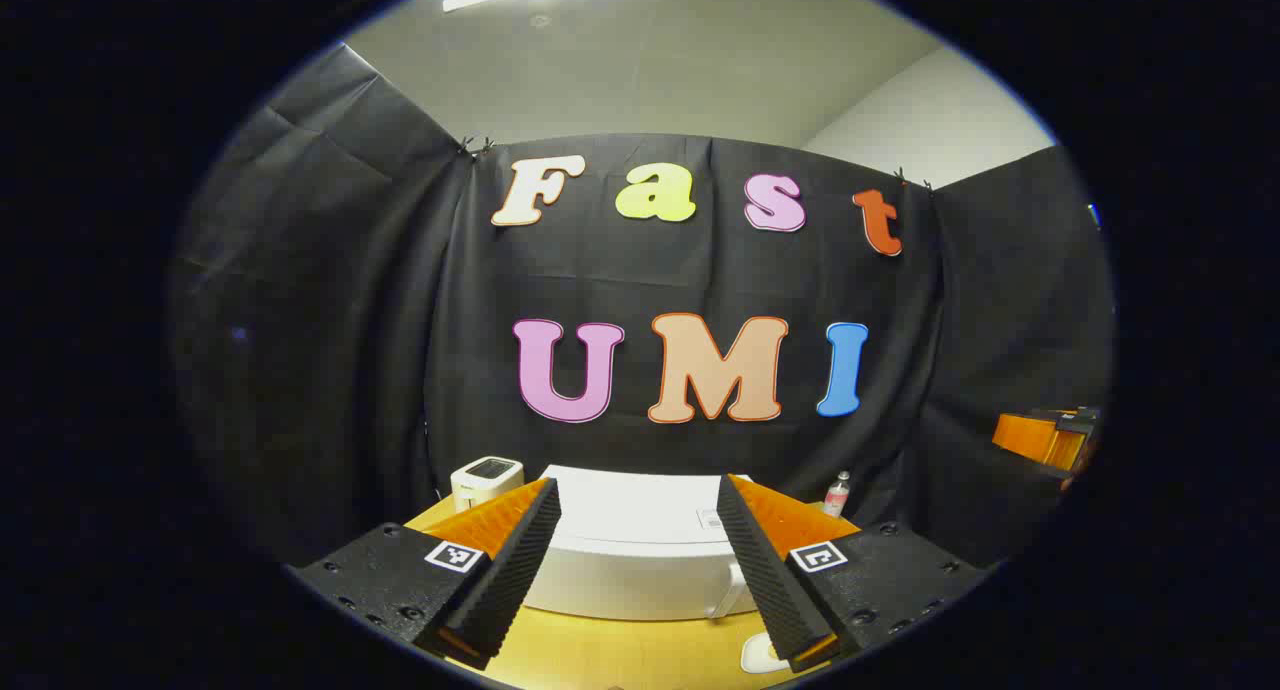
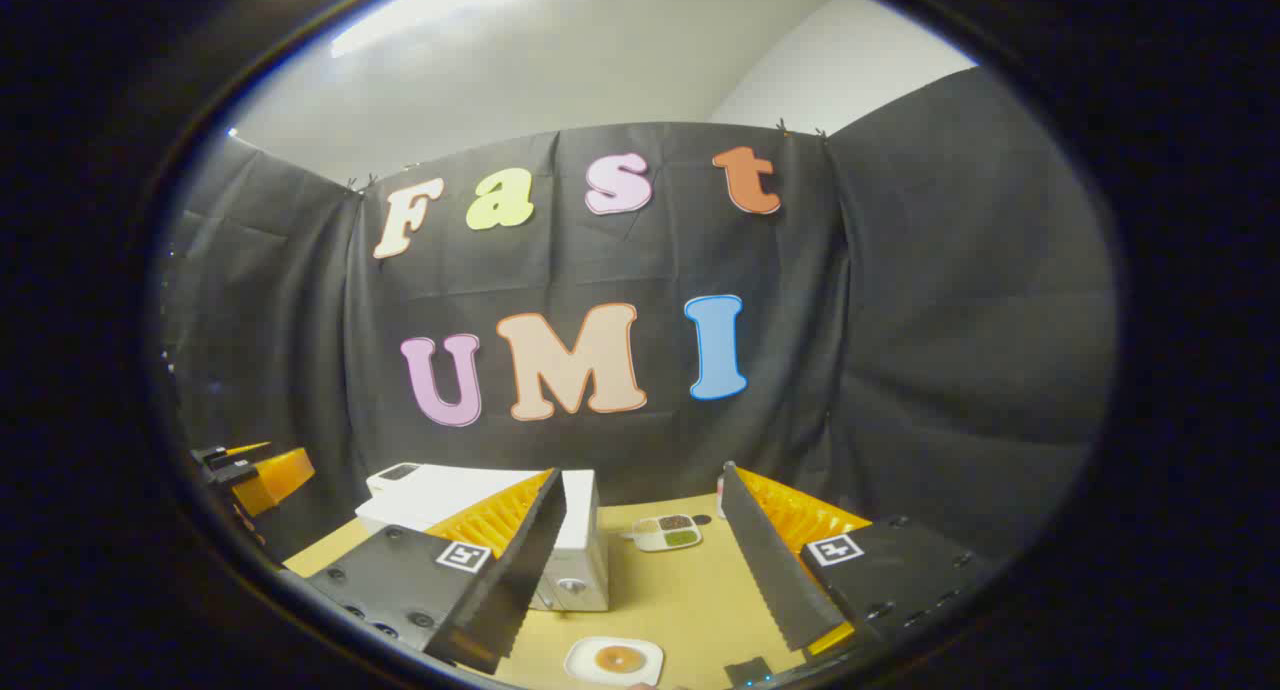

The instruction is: Open the microwave oven with the left hand, put the food in, and close the microwave oven.

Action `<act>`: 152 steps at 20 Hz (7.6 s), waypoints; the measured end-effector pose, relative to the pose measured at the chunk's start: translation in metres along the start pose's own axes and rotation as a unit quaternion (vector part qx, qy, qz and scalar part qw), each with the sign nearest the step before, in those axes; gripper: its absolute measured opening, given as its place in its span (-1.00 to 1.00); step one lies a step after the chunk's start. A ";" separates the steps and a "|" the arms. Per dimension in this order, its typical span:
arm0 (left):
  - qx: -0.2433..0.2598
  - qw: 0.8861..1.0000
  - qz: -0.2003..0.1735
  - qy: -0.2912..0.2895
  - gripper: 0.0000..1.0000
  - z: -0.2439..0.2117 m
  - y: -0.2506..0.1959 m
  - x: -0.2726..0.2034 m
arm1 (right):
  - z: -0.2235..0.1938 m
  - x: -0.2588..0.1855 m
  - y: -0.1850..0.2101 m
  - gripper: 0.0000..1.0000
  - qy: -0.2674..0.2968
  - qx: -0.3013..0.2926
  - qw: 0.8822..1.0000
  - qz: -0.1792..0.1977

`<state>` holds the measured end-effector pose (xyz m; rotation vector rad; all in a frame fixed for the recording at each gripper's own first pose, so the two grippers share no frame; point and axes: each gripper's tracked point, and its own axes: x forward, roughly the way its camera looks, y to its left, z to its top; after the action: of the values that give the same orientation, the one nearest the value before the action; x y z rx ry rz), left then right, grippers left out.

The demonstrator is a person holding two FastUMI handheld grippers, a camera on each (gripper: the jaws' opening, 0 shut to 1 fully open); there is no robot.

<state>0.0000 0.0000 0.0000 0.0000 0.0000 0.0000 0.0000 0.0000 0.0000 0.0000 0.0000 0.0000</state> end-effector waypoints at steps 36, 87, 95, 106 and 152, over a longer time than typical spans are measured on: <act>0.009 0.977 -0.062 0.205 0.90 -0.233 -0.115 0.073 | -0.029 0.026 -0.081 0.97 0.059 -0.025 0.997 -0.040; -0.007 0.942 0.004 0.336 -0.88 -0.362 -0.103 0.027 | -0.142 0.025 -0.074 0.86 0.191 -0.010 0.981 0.008; 0.010 0.938 0.032 0.344 -0.77 -0.354 -0.066 -0.035 | -0.164 0.023 -0.037 0.97 0.212 -0.023 0.974 0.074; -0.056 0.923 0.166 0.342 -0.42 -0.340 0.016 -0.118 | -0.198 0.013 0.003 0.97 0.261 0.002 0.955 0.141; -0.048 0.943 0.321 0.081 0.60 -0.136 0.269 -0.062 | -0.468 0.028 0.019 0.96 0.497 -0.060 0.865 -0.014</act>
<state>-0.0621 0.2694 -0.1359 -0.0983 0.1646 0.6538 0.0282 0.0194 -0.4680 -0.1263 1.0415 -0.0296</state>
